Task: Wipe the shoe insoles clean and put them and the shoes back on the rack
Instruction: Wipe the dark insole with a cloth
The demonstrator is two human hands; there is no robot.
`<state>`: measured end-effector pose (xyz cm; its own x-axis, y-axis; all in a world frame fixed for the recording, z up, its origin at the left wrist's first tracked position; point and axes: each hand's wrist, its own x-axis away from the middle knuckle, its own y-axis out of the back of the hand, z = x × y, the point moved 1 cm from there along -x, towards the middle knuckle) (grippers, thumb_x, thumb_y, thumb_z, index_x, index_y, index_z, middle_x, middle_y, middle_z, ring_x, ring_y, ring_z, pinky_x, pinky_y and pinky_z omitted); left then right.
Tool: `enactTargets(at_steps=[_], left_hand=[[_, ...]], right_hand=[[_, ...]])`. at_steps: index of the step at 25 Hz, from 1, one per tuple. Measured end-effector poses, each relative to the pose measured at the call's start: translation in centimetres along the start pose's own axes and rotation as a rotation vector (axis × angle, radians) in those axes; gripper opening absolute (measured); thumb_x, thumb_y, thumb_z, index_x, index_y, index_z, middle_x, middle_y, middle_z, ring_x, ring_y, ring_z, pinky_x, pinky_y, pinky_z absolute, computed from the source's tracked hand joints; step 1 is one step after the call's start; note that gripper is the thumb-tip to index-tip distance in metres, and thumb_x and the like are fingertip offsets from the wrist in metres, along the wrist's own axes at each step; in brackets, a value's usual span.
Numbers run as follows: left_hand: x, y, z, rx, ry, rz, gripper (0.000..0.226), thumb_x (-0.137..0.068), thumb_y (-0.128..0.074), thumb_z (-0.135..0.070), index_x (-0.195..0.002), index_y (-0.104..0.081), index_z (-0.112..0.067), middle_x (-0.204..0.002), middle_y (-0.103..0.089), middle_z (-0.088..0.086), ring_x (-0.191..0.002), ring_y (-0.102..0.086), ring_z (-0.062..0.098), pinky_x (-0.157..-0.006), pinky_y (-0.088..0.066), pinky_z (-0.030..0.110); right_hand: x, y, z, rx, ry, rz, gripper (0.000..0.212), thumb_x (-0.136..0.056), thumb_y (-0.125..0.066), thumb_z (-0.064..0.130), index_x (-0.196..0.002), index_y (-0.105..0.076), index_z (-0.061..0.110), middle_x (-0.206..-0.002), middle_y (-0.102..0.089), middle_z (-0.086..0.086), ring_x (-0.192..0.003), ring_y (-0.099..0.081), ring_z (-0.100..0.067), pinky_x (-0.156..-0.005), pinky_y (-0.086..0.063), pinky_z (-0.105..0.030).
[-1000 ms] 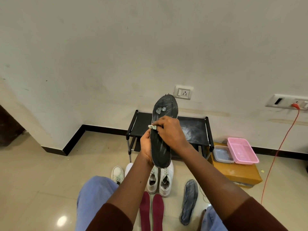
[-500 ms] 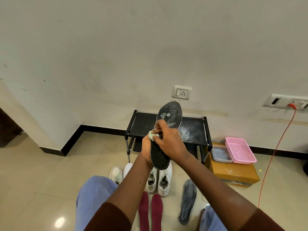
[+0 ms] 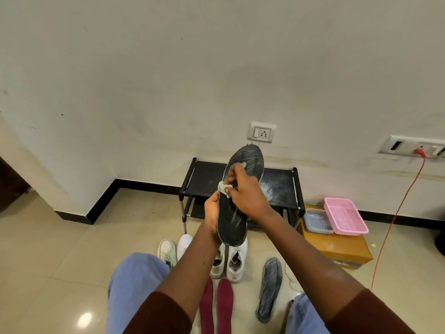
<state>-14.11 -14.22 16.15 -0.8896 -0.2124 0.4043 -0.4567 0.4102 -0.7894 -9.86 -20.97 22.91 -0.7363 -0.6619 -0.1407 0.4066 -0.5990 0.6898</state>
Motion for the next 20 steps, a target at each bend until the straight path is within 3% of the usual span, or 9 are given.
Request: enactTargets(at_steps=[3,7,11,15,20], left_hand=[[0.1,0.1,-0.2,0.038,0.004,0.032,0.048,-0.097,-0.037,-0.037,-0.079,-0.070,-0.007,-0.075,-0.064,0.013,-0.068,-0.066,0.022,-0.070,-0.054,0.031],[0.4,0.0,-0.6,0.057,0.061,0.110,0.070,-0.093,-0.033,-0.057,-0.089,-0.070,0.003,-0.079,-0.070,0.022,-0.067,-0.071,0.032,-0.056,-0.059,0.039],[0.7,-0.8,-0.9,0.045,0.029,0.211,0.079,-0.086,-0.035,-0.068,-0.094,-0.073,0.001,-0.091,-0.071,0.020,-0.084,-0.071,0.032,-0.075,-0.058,0.043],[1.0,-1.1,-0.8,-0.010,0.026,0.225,0.059,-0.083,-0.048,-0.057,-0.101,-0.068,-0.005,-0.092,-0.068,0.014,-0.086,-0.068,0.028,-0.078,-0.056,0.038],[0.4,-0.8,-0.6,-0.040,-0.015,0.161,0.054,-0.092,-0.038,-0.053,-0.109,-0.065,-0.009,-0.095,-0.071,0.014,-0.084,-0.070,0.028,-0.074,-0.057,0.037]], right_hand=[[2.0,-0.5,-0.1,-0.011,0.027,0.091,0.023,-0.089,-0.053,0.004,-0.105,-0.043,0.017,-0.097,-0.061,-0.001,-0.095,-0.058,-0.015,-0.089,-0.047,-0.034],[5.0,-0.9,-0.6,-0.081,0.051,0.164,0.024,-0.086,-0.058,0.002,-0.099,-0.044,0.017,-0.095,-0.059,0.001,-0.085,-0.055,0.004,-0.078,-0.047,-0.010],[4.8,-1.0,-0.8,-0.150,0.028,0.054,0.026,-0.082,-0.061,-0.001,-0.091,-0.045,0.018,-0.091,-0.061,-0.005,-0.087,-0.061,-0.006,-0.078,-0.053,-0.019],[1.7,-0.4,-1.0,-0.043,0.029,-0.098,0.020,-0.084,-0.060,0.002,-0.092,-0.047,0.015,-0.086,-0.058,-0.003,-0.086,-0.061,-0.018,-0.076,-0.053,-0.034],[-1.2,0.7,-1.6,-0.024,-0.049,-0.171,0.019,-0.085,-0.059,0.004,-0.090,-0.045,0.017,-0.090,-0.063,-0.006,-0.084,-0.062,-0.019,-0.072,-0.049,-0.028]])
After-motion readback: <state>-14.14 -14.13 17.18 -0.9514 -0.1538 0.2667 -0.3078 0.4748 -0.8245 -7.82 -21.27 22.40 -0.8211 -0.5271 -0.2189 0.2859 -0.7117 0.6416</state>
